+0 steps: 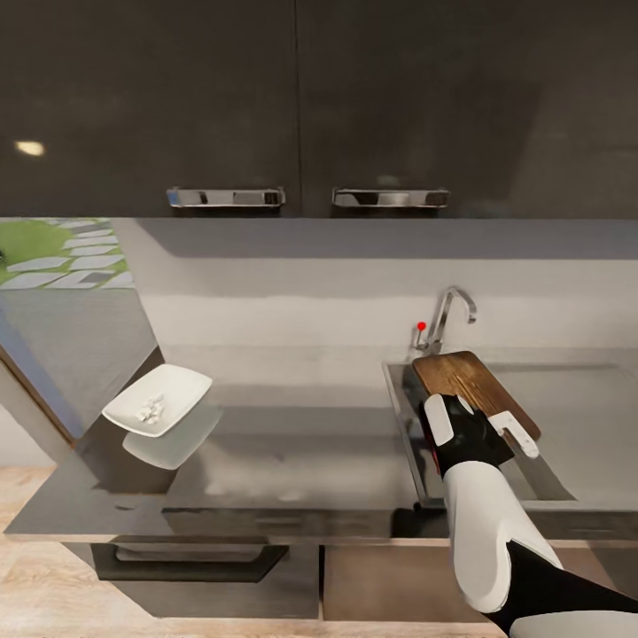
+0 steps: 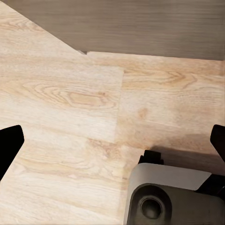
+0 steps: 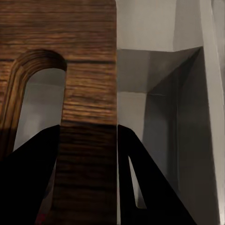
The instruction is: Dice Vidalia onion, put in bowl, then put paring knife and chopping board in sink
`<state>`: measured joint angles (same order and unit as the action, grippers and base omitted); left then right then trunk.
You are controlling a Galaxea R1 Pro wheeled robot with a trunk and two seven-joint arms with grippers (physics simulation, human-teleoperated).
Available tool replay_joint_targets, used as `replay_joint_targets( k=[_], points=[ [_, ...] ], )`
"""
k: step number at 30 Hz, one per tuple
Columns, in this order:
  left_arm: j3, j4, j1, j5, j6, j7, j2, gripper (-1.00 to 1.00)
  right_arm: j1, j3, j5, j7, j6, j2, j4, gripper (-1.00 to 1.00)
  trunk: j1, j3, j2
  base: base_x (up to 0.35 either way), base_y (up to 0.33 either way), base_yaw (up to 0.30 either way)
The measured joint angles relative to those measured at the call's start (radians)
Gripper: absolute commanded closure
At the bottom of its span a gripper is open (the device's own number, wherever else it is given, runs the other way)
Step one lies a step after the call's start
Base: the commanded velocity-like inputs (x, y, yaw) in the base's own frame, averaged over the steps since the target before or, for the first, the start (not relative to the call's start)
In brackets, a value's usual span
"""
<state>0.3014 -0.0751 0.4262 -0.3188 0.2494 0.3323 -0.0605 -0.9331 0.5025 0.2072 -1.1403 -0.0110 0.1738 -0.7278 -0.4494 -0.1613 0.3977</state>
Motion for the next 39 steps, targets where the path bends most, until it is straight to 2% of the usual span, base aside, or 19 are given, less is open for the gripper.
replay_joint_targets(
  k=[12, 20, 25, 33, 35, 39],
  points=[
    [0.000, 0.000, 0.000, 0.000, 0.000, 0.000, 0.000, -1.00, 0.000, 0.000, 0.002, 0.000, -0.001, 0.000, 0.004, 1.00, 0.000, -0.018, 0.000, 0.003, 0.000, 0.049],
    [0.000, 0.000, 0.000, 0.000, 0.000, 0.000, 0.000, -1.00, 0.000, 0.000, 0.016, 0.000, -0.030, 0.000, 0.014, 1.00, 0.000, -0.031, 0.000, 0.019, 0.000, 0.106],
    [0.000, 0.000, 0.000, 0.000, 0.000, 0.000, 0.000, -1.00, 0.000, 0.002, 0.039, 0.001, -0.035, 0.000, 0.014, 1.00, 0.000, -0.039, 0.000, 0.197, 0.000, 0.106],
    [0.000, 0.000, 0.000, 0.000, -0.001, 0.000, 0.000, -1.00, 0.001, 0.011, 0.039, 0.005, -0.077, 0.000, 0.041, 1.00, 0.000, -0.052, 0.000, 0.037, 0.000, 0.101],
    [0.000, 0.000, 0.000, 0.000, -0.001, 0.000, 0.000, -1.00, 0.002, 0.021, 0.038, 0.005, -0.088, 0.000, 0.043, 1.00, 0.000, -0.055, 0.000, 0.002, 0.000, 0.093],
    [0.000, 0.000, 0.000, 0.000, -0.002, 0.000, 0.000, -1.00, 0.004, 0.080, 0.036, 0.007, -0.115, 0.000, 0.043, 1.00, 0.000, -0.061, 0.000, 0.001, 0.000, 0.040]
  ],
)
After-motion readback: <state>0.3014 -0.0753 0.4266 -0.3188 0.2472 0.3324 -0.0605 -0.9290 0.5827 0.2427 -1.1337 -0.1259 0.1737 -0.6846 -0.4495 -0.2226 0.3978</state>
